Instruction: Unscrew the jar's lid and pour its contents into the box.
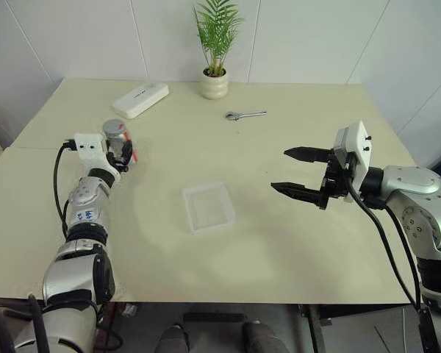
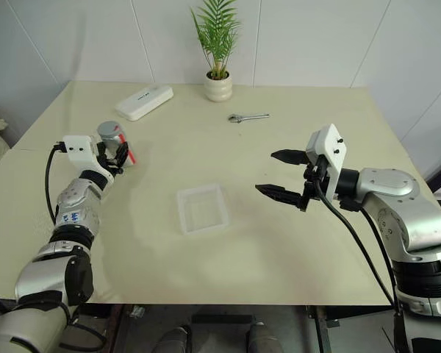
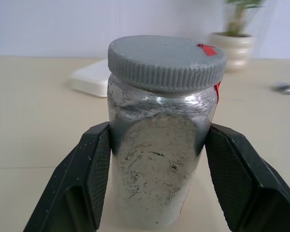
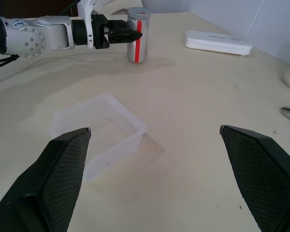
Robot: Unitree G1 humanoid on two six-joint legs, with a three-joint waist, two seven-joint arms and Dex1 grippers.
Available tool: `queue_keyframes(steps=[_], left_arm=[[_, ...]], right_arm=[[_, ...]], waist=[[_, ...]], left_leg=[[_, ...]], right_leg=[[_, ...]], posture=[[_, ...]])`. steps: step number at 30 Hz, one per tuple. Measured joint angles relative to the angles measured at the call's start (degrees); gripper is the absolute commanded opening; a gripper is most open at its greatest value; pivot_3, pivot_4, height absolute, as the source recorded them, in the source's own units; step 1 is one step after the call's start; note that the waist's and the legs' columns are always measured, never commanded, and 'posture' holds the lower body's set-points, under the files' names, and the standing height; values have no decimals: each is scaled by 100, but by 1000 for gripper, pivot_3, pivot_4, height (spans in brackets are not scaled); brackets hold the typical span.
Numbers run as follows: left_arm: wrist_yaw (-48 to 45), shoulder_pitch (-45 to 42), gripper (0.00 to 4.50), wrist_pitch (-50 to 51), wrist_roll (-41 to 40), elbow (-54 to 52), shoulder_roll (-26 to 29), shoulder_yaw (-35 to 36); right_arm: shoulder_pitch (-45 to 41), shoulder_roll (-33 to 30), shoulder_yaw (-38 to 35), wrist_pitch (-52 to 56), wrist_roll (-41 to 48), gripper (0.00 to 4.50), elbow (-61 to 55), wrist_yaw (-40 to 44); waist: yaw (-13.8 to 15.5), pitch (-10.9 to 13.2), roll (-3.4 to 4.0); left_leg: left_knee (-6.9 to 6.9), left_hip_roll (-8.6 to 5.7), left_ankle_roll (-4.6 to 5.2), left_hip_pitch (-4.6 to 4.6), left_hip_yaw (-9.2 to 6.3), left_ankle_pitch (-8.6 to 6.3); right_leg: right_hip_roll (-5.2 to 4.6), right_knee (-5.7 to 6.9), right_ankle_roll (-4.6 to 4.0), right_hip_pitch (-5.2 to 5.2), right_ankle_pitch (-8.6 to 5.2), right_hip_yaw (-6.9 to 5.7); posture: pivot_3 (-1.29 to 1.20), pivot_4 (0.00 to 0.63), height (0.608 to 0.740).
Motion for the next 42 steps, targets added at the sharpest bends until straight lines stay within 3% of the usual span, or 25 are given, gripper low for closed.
queue_keyframes(steps=[6, 12, 20, 42], left_arm=[[-1419, 891, 2595, 1082, -560, -1499, 141, -54], [-2095, 1642, 2595, 2212, -999, -2875, 497, -68], [-2875, 2045, 2595, 3076, -1335, -3597, 999, -86], [-4018, 2299, 2595, 2398, -1280, -3537, 1183, -280]], right_arm=[[85, -11, -23, 4, 8, 4500, -70, -3], [117, -13, -32, 4, 18, 4500, -126, -4], [117, -15, -34, 3, 17, 4500, -112, -3], [58, -12, -34, -10, -5, 4500, 27, -3]], waist=[[-25, 0, 0], [-44, 0, 0], [-38, 0, 0], [-158, 1, 2]], left_leg=[[1, 1, 1, 0, 0, 0], [14, 2, 3, 1, 0, -2], [21, 1, 7, 2, 0, -3], [15, 2, 17, 1, 2, -9]], right_leg=[[0, 3, -1, -1, 0, 2], [0, 11, -1, 1, 0, 6], [0, 13, -2, 1, -1, 6], [0, 7, -6, -1, -3, 8]], posture=[[0, 150, 740], [0, 150, 740], [0, 150, 740], [0, 150, 740]])
